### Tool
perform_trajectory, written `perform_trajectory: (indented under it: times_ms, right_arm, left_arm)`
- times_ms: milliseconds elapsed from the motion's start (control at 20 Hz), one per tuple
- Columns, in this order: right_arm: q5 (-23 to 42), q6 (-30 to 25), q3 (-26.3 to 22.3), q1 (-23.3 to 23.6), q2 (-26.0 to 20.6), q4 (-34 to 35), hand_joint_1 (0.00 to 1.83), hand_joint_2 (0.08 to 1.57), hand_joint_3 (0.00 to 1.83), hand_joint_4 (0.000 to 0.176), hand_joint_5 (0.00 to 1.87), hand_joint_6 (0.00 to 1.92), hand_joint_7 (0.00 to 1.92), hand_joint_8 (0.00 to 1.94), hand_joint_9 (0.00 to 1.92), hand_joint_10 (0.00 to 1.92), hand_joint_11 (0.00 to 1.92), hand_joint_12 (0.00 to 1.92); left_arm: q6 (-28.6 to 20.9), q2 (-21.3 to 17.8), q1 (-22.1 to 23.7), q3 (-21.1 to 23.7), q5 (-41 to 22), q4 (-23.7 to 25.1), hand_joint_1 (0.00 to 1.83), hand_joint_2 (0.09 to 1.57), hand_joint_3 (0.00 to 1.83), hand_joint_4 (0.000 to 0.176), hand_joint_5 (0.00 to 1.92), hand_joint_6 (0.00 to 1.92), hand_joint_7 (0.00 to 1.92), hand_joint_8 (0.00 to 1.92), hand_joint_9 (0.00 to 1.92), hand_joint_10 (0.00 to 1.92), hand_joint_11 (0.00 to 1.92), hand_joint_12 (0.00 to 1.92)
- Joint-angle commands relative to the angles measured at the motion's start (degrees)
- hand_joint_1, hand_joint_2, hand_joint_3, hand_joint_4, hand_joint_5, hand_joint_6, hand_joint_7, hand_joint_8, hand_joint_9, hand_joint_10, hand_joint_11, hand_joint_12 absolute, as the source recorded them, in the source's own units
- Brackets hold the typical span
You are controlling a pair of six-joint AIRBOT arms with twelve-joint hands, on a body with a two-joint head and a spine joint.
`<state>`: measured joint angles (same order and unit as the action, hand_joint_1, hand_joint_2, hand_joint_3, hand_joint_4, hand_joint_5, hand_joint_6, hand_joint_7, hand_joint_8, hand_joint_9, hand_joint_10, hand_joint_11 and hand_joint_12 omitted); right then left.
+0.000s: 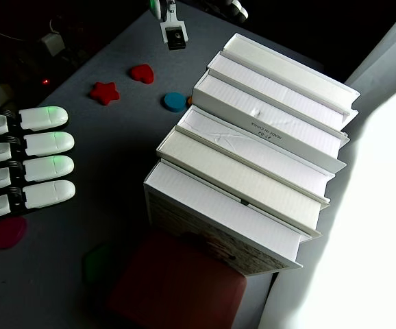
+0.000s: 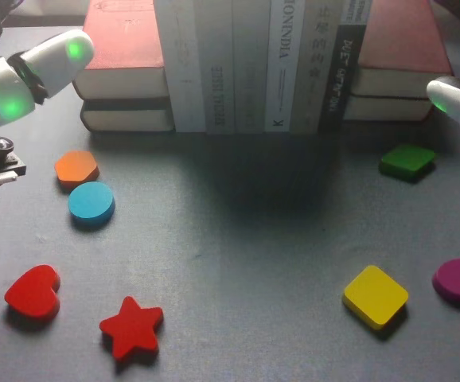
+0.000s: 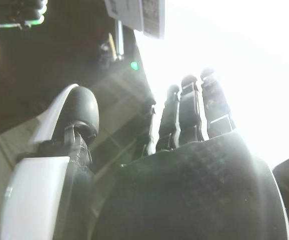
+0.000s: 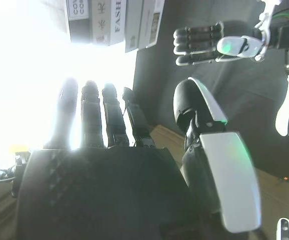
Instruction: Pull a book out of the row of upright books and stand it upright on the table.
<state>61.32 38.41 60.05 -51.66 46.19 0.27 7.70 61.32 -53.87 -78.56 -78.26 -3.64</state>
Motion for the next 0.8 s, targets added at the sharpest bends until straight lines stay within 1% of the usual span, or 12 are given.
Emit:
perform_trajectory:
  times_ms: [0,50,100,150,200,250,300,450,550,600,700,750]
  right_arm:
    - [7.1,-0.2,0.2,0.8,0.1,1.4,0.66,1.37,0.0,0.0,0.0,0.0,0.0,0.0,0.0,0.0,0.0,0.11]
    - [7.1,-0.2,0.2,0.8,0.1,1.4,0.65,1.38,0.0,0.0,0.0,0.0,0.0,0.0,0.0,0.0,0.0,0.08]
    - [7.1,-0.2,0.3,0.8,0.2,1.4,0.65,1.37,0.0,0.0,0.0,0.0,0.0,0.0,0.0,0.0,0.0,0.08]
    - [7.1,-0.2,0.3,1.0,0.3,1.4,0.63,1.37,0.0,0.0,0.01,0.0,0.0,0.0,0.0,0.0,0.0,0.08]
    - [7.1,-0.2,0.5,1.1,0.4,1.4,0.62,1.37,0.0,0.0,0.02,0.0,0.0,0.0,0.0,0.0,0.0,0.16]
    - [7.1,-0.2,0.7,1.5,0.4,1.4,0.62,1.36,0.0,0.0,0.02,0.0,0.0,0.0,0.0,0.0,0.0,0.03]
    - [6.9,-0.2,0.9,1.9,0.6,1.4,0.58,1.38,0.0,0.0,0.01,0.0,0.0,0.0,0.0,0.0,0.0,0.01]
    - [5.2,-0.2,2.3,5.1,1.4,0.8,0.4,1.41,0.01,0.0,0.01,0.0,0.0,0.0,0.0,0.0,0.0,0.0]
    - [2.7,-0.2,3.4,7.8,2.1,-0.6,0.38,1.4,0.01,0.0,0.0,0.0,0.0,0.0,0.0,0.0,0.0,0.0]
    - [1.3,-0.1,3.9,9.2,2.4,-1.1,0.38,1.39,0.0,0.0,0.0,0.0,0.0,0.0,0.0,0.0,0.0,0.0]
    - [-2.0,0.5,5.3,12.6,3.6,-2.0,0.32,1.37,0.0,0.0,0.02,0.01,0.0,0.0,0.0,0.0,0.0,0.0]
    - [-3.2,0.7,5.9,13.9,4.2,-2.4,0.29,1.37,0.0,0.0,0.03,0.01,0.0,0.0,0.0,0.0,0.0,0.0]
  left_arm:
    - [-0.3,0.3,0.2,-0.1,-6.6,-1.4,0.39,1.38,0.02,0.006,0.07,0.0,0.01,0.0,0.0,0.0,0.04,0.03]
    - [-0.3,0.3,0.2,-0.1,-6.6,-1.4,0.37,1.38,0.01,0.007,0.07,0.0,0.01,0.0,0.0,0.0,0.02,0.03]
    - [-0.3,0.3,0.2,-0.1,-6.6,-1.4,0.34,1.39,0.01,0.017,0.07,0.0,0.0,0.0,0.0,0.0,0.02,0.03]
    - [-0.3,0.2,0.2,-0.1,-6.5,-1.4,0.34,1.39,0.01,0.016,0.07,0.0,0.0,0.0,0.0,0.0,0.02,0.03]
    - [-0.3,0.3,0.2,-0.1,-6.4,-1.4,0.33,1.39,0.01,0.018,0.06,0.0,0.0,0.0,0.0,0.0,0.0,0.03]
    - [-0.3,0.3,0.2,-0.1,-6.3,-1.4,0.33,1.39,0.0,0.019,0.07,0.0,0.0,0.0,0.0,0.0,0.0,0.02]
    - [-0.3,0.3,0.2,-0.1,-6.1,-1.3,0.33,1.39,0.0,0.02,0.07,0.0,0.0,0.0,0.0,0.0,0.0,0.01]
    - [-0.3,0.3,0.1,-0.2,-5.7,-1.0,0.31,1.4,0.0,0.012,0.08,0.0,0.0,0.0,0.0,0.0,0.0,0.0]
    - [-0.3,0.3,0.2,-0.3,-5.4,-0.6,0.32,1.4,0.0,0.003,0.08,0.0,0.0,0.0,0.0,0.0,0.0,0.0]
    - [-0.4,0.3,0.2,-0.3,-5.3,-0.6,0.33,1.39,0.0,0.009,0.08,0.0,0.0,0.0,0.0,0.0,0.0,0.0]
    - [-0.4,0.3,0.1,-0.4,-5.2,-0.5,0.35,1.39,0.0,0.009,0.09,0.0,0.0,0.0,0.0,0.0,0.0,0.0]
    - [-0.4,0.3,0.1,-0.4,-5.1,-0.4,0.32,1.39,0.0,0.02,0.09,0.0,0.0,0.0,0.0,0.0,0.0,0.0]
